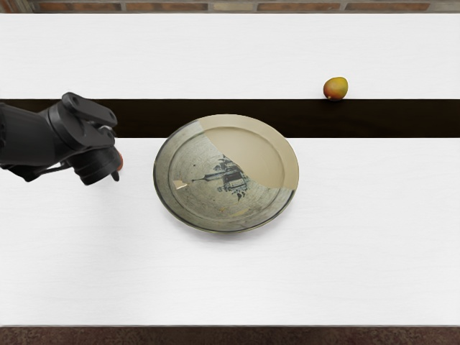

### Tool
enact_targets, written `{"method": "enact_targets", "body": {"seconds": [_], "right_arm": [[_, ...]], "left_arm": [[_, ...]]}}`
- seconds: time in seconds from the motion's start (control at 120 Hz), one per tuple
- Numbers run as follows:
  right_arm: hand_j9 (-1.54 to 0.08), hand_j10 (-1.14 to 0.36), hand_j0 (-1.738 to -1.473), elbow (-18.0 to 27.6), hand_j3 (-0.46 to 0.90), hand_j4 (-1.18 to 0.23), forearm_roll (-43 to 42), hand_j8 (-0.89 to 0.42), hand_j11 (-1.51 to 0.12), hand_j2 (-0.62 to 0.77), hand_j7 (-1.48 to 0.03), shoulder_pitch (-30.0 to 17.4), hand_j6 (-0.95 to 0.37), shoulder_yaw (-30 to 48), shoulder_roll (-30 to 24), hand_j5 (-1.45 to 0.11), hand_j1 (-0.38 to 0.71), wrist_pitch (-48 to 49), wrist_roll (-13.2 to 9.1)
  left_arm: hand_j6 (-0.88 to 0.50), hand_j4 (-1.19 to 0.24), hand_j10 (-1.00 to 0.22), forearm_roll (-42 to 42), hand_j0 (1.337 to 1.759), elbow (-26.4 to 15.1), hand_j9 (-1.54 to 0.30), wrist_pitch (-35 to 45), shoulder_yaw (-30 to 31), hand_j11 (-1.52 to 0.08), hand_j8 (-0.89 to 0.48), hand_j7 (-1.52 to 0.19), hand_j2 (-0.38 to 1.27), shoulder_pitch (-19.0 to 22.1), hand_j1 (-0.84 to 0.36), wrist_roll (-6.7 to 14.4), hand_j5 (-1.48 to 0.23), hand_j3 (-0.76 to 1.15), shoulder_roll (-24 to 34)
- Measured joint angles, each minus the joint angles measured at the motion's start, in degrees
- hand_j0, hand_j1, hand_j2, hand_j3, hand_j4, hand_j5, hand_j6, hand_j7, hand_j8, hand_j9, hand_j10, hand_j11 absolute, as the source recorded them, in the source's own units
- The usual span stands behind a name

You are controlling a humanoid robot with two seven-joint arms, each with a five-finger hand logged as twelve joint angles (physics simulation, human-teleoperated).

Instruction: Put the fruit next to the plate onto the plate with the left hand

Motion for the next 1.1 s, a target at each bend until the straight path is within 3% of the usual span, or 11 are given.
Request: {"method": "enact_targets", "body": {"seconds": [0.45,0.533,0.65,0.717,0.8,0.933,1.025,1.1], "right_arm": [[-0.02,-0.02,-1.658,0.01,0.0,-0.02,0.0,-0.02,-0.02,0.0,-0.02,0.0,-0.02,0.0,0.0,-0.02,-0.33,0.0,0.0],[-0.02,-0.02,-1.658,-0.01,0.0,-0.02,0.0,-0.02,-0.02,0.0,-0.02,0.0,-0.02,0.0,0.0,-0.02,-0.33,0.0,0.0],[-0.02,-0.02,-1.658,0.02,0.0,-0.02,0.0,-0.02,-0.02,0.0,-0.02,0.0,-0.02,0.0,0.0,-0.02,-0.33,0.0,0.0],[-0.02,-0.02,-1.658,0.02,0.0,-0.02,0.0,-0.02,-0.02,0.0,-0.02,0.0,-0.02,0.0,0.0,-0.02,-0.33,0.0,0.0],[-0.02,-0.02,-1.658,0.01,0.0,-0.02,0.0,-0.02,-0.02,0.0,-0.02,0.0,-0.02,0.0,0.0,-0.02,-0.33,0.0,0.0],[-0.02,-0.02,-1.658,0.01,0.0,-0.02,0.0,-0.02,-0.02,0.0,-0.02,0.0,-0.02,0.0,0.0,-0.02,-0.33,0.0,0.0],[-0.02,-0.02,-1.658,0.0,0.0,-0.02,0.0,-0.02,-0.02,0.0,-0.02,0.0,-0.02,0.0,0.0,-0.02,-0.33,0.0,0.0],[-0.02,-0.02,-1.658,0.01,0.0,-0.02,0.0,-0.02,-0.02,0.0,-0.02,0.0,-0.02,0.0,0.0,-0.02,-0.33,0.0,0.0]], "left_arm": [[-0.37,-0.37,-0.37,-0.1,1.658,0.35,-0.47,0.05,-0.17,-0.47,-0.37,-0.47,0.07,0.6,-0.09,-0.03,-0.47,0.0,-0.09],[-0.46,-0.46,-0.46,-0.79,1.658,0.36,-0.6,-0.08,-0.58,-0.6,-0.45,-0.6,0.09,0.6,-0.2,-0.61,-0.6,0.0,-0.09],[-0.51,-0.6,-0.59,-2.15,1.657,0.37,-0.78,-0.21,-0.94,-0.78,-0.43,-0.77,0.32,0.46,-0.28,-1.07,-0.77,0.0,0.37],[-0.51,-0.64,-0.6,-3.15,1.656,0.35,-0.85,-0.3,-0.94,-0.84,-0.42,-0.84,0.46,0.24,-0.3,-1.17,-0.85,0.0,0.93],[-0.49,-0.66,-0.57,-4.84,1.656,0.22,-0.9,-0.58,-0.71,-0.9,-0.39,-0.9,0.49,-0.93,-0.3,-1.28,-0.93,0.0,3.06],[-0.45,-0.67,-0.55,-6.56,1.656,-0.37,-0.93,-2.46,-0.9,-0.94,-0.36,-0.95,0.49,-6.48,-0.32,-1.14,-0.99,0.0,6.43],[-0.44,-0.67,-0.54,-7.7,1.656,-0.73,-0.94,-9.13,-1.58,-0.95,-0.36,-0.95,0.47,-10.8,-0.32,-1.01,-1.01,0.0,10.24],[-0.45,-0.68,-0.54,-8.19,1.655,-0.84,-0.95,-16.18,-3.59,-0.96,-0.36,-0.95,0.46,-11.61,-0.31,-0.96,-1.01,0.0,11.23]]}}
